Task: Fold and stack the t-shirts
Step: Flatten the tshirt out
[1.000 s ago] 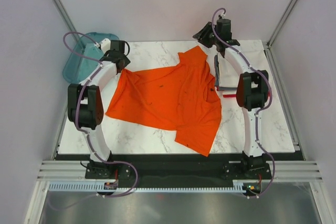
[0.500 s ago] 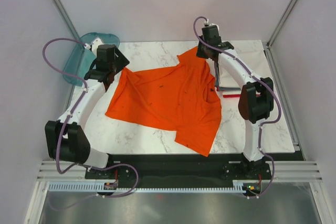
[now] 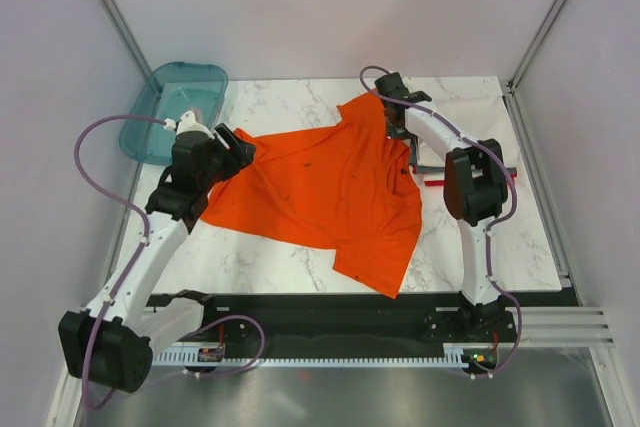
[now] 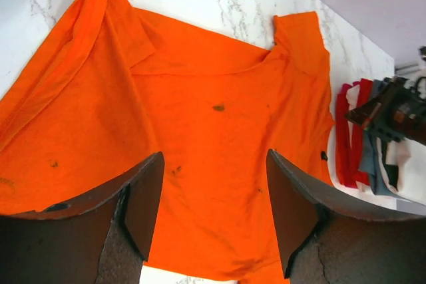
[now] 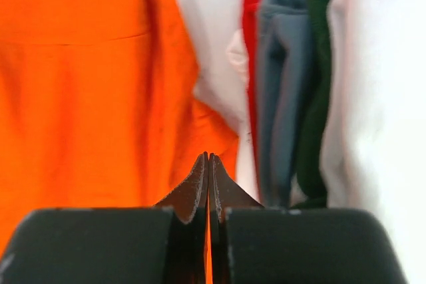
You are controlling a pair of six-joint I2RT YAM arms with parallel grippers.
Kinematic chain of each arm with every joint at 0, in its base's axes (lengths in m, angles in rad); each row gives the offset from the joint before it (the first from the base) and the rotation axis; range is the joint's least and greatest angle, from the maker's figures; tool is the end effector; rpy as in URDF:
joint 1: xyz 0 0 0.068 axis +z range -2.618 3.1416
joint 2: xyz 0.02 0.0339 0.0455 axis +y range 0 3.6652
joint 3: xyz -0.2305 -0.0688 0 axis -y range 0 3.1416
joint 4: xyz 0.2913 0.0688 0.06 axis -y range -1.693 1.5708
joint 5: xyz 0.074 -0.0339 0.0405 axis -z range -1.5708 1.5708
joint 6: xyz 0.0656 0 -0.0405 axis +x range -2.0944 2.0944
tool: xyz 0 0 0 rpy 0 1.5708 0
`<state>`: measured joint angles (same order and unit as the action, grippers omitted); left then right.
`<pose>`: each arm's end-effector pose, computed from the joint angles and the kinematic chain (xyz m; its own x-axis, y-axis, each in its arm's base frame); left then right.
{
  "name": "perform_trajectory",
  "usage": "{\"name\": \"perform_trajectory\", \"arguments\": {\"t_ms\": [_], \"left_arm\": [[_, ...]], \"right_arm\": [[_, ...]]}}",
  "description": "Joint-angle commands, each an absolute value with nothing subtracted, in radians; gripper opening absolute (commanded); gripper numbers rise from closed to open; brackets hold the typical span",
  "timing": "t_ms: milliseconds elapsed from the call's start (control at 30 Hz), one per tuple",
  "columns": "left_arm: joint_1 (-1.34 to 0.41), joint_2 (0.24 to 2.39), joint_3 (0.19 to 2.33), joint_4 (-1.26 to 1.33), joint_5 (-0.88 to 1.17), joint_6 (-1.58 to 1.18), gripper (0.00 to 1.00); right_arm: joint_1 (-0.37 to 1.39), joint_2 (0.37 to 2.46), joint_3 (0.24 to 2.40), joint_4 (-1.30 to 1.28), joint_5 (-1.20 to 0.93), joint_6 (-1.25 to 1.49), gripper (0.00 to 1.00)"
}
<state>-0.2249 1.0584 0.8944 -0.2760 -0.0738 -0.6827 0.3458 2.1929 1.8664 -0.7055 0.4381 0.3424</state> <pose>0.3231 -0.0689 0.2666 -0.4214 -0.5490 -0.7218 -0.1399 0.8257 -0.5464 0.4967 0.1494 0.1497 -0.7949 0.0368 -0.6056 0.1749 0.9697 -0.1707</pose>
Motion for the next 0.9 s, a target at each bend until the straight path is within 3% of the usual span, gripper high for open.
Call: {"name": "perform_trajectory", "arguments": {"t_ms": [0, 267, 567, 867], "left_arm": [[-0.224, 0.976, 0.873, -0.258, -0.031, -0.640, 0.70], [-0.224, 0.943, 0.853, -0.272, -0.017, -0.644, 0.70], [-0.224, 0.997, 0.812, -0.255, -0.008, -0.667, 0.70], [-0.224, 0.959, 0.758, -0.252, -0.029, -0.669, 0.70]], "right_arm": [[0.307, 2.229, 1.882, -0.727, 0.476, 0.319, 0.00], [0.230, 2.299, 1.913, -0.759, 0.459, 0.316, 0.00], [0.163, 2.240, 1.856, -0.756, 0.531, 0.336, 0.00], [0.149, 2.214, 1.855, -0.753, 0.563, 0.345, 0.09]]}}
